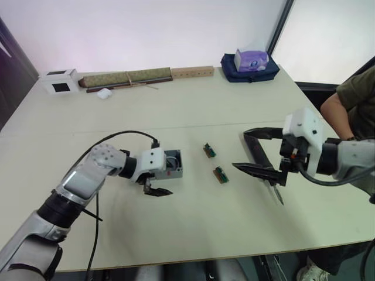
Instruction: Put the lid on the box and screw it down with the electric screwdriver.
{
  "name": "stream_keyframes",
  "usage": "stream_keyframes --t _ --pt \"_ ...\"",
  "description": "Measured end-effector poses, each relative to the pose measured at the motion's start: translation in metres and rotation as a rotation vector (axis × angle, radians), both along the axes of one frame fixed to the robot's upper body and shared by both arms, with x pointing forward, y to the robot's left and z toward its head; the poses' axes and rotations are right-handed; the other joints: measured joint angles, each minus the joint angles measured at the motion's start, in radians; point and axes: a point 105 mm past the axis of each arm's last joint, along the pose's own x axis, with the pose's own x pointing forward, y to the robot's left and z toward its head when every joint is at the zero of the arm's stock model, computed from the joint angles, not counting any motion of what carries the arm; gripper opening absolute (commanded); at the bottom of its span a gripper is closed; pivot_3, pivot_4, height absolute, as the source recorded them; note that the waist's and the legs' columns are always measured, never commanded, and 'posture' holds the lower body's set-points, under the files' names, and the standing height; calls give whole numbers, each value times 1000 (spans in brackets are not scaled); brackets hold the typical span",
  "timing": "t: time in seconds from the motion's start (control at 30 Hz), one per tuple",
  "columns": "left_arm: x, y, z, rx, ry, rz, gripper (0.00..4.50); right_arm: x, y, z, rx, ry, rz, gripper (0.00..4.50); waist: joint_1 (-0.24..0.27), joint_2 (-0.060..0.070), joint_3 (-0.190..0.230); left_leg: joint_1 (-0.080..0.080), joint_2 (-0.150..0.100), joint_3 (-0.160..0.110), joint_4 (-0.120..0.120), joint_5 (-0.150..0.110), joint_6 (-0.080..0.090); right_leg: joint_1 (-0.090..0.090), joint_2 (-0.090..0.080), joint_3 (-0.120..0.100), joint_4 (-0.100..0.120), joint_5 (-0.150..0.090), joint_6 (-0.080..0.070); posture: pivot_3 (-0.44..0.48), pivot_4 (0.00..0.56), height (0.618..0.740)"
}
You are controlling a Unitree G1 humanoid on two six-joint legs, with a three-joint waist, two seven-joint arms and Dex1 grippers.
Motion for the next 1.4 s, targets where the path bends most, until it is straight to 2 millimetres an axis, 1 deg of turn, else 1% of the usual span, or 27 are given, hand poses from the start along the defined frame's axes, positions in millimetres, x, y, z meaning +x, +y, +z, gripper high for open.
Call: stream_keyframes --t 0.03,0.1,0.13,0.23,0.27,0.43,0.53,0.67,0.8,1.1,1.23,1.27,1.3,1.37,1.4 --pt "0 -1 -1 8 -2 -7 2481 0 0 0 1 0 -1 4500 0 0 0 0 0 0 0 0 0 0 0 0 0 0 0 0 150 740" --pt "2 -4 -1 10 -12 -16 1807 0 -2 0 3 -4 -13 4500 1 0 0 0 0 0 0 0 0 0 0 0 0 0 0 0 150 740" --pt "4 -4 0 15 -19 -18 1287 0 -2 1 5 -9 -17 4500 1 0 0 0 0 0 0 0 0 0 0 0 0 0 0 0 150 740" --pt "6 -6 2 21 -20 -34 206 -1 -3 2 7 -11 -19 4500 1 0 0 0 0 0 0 0 0 0 0 0 0 0 0 0 150 740" --pt "6 -8 3 28 -20 -52 62 -1 -3 1 8 -9 -19 4500 2 0 0 0 0 0 0 0 0 0 0 0 0 0 0 0 150 740" --pt "1 -18 9 56 -10 -182 62 -3 -3 1 1 -6 -16 4500 2 0 0 0 0 0 1 0 0 0 0 0 0 0 0 0 150 740" --pt "-7 -27 8 69 21 -278 62 -4 -3 0 -4 -4 -17 4500 1 0 0 0 0 0 1 0 0 0 0 0 0 0 0 0 150 740" --pt "-14 -29 5 91 44 -371 62 -4 -4 0 -9 -3 -23 4500 0 0 0 0 0 -1 1 0 0 0 0 0 1 0 0 0 150 740" --pt "-14 -31 3 95 55 -410 62 -6 -5 2 -15 -15 -24 4500 1 0 0 0 0 -1 1 0 0 0 0 0 1 0 0 0 150 740" --pt "-1 -31 5 124 -12 -429 62 -7 -5 2 -15 -23 -36 4500 2 0 0 0 0 -1 1 0 0 0 0 0 1 0 0 0 150 740" --pt "0 -31 5 129 -11 -429 62 -7 -4 2 -18 -25 -33 4500 1 0 0 0 0 -1 1 0 0 0 0 0 1 0 0 0 150 740" --pt "0 -31 5 129 -10 -430 592 -7 -4 2 -18 -24 -33 4500 1 0 0 0 0 -1 1 0 0 0 0 0 1 0 0 0 150 740" --pt "0 -31 5 128 -13 -430 790 -7 -4 2 -19 -24 -33 4500 1 0 0 0 0 -1 1 0 0 0 0 0 1 0 0 0 150 740" --pt "0 -31 6 126 -14 -425 1549 -7 -4 1 -19 -22 -31 4500 1 0 0 0 0 -1 1 0 0 0 0 0 1 0 0 0 150 740" --pt "0 -31 6 126 -10 -420 1854 -7 -4 1 -20 -20 -30 4500 1 0 0 0 0 -1 1 0 0 0 0 0 1 0 0 0 150 740"
